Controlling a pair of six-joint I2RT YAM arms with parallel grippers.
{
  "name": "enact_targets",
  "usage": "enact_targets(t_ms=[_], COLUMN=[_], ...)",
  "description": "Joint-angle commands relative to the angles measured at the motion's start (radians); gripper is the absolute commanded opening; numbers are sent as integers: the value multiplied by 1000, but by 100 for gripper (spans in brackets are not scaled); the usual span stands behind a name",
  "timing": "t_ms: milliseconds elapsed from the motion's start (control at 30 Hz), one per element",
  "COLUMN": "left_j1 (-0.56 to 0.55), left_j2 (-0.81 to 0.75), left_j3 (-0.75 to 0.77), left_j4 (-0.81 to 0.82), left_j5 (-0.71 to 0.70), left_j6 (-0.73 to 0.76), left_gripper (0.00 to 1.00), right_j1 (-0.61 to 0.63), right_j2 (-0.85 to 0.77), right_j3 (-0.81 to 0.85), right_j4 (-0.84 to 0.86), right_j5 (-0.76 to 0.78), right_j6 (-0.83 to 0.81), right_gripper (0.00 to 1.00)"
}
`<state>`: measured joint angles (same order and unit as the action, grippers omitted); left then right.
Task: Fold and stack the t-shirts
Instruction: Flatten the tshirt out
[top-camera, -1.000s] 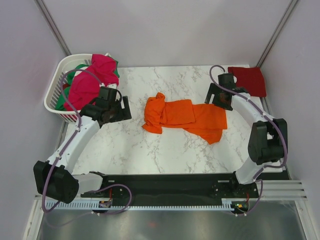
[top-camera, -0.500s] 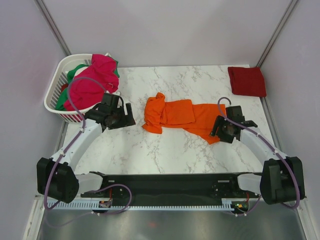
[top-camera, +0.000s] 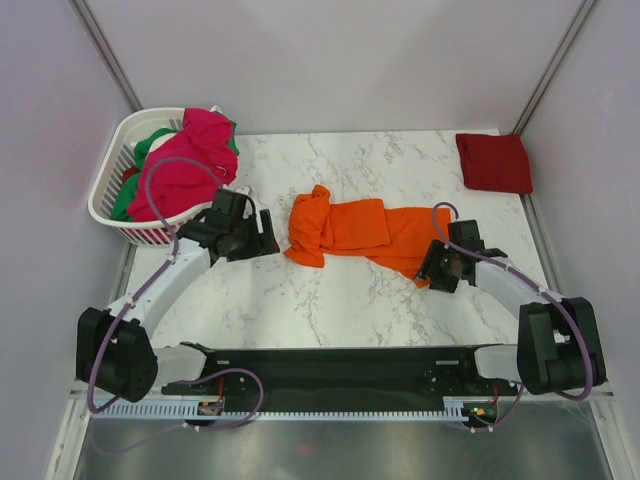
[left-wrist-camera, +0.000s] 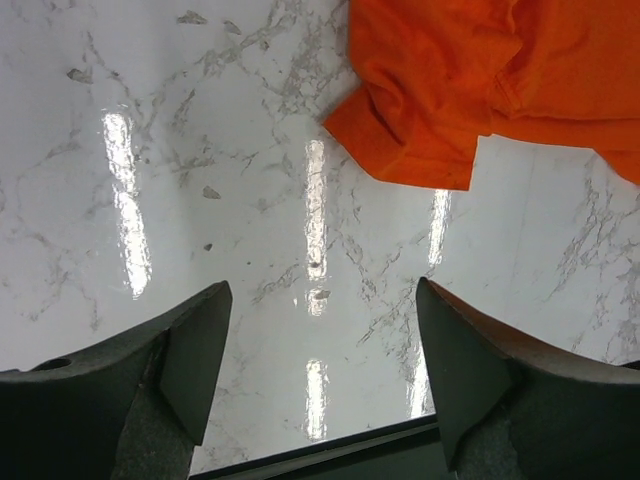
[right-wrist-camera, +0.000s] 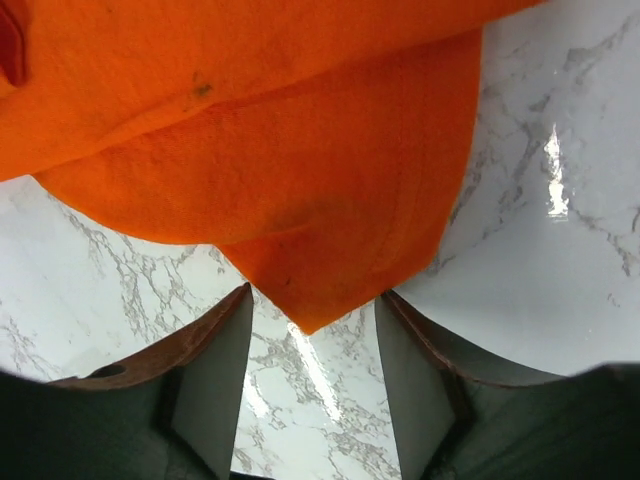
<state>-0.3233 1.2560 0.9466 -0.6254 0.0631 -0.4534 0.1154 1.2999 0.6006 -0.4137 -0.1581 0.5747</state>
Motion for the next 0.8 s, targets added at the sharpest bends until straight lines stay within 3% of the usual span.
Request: enact_targets(t_ms=[0,133,267,500,767], left_j1=[-93,-249,-332,-468,-494], left_j2=[51,166,354,610,755], left_j3=[18,104,225,371,465], left_j4=[68,73,73,69,69], left_j5=[3,-138,-239,-319,-319], left_j6=[-62,-68,-68,-47,-47], left_gripper=[81,80,78,74,74], right_j1=[-2,-16,-22,-25,-25], right_j2=[33,55,61,62,91], right_j3=[-21,-21,-24,-41,-38], right_j4=[87,105,113,130,147], right_j5=[-23,-40,-60,-70,-93], right_j6=[-1,-25,-55,-65,-79], right_gripper=[54,31,0,0,0])
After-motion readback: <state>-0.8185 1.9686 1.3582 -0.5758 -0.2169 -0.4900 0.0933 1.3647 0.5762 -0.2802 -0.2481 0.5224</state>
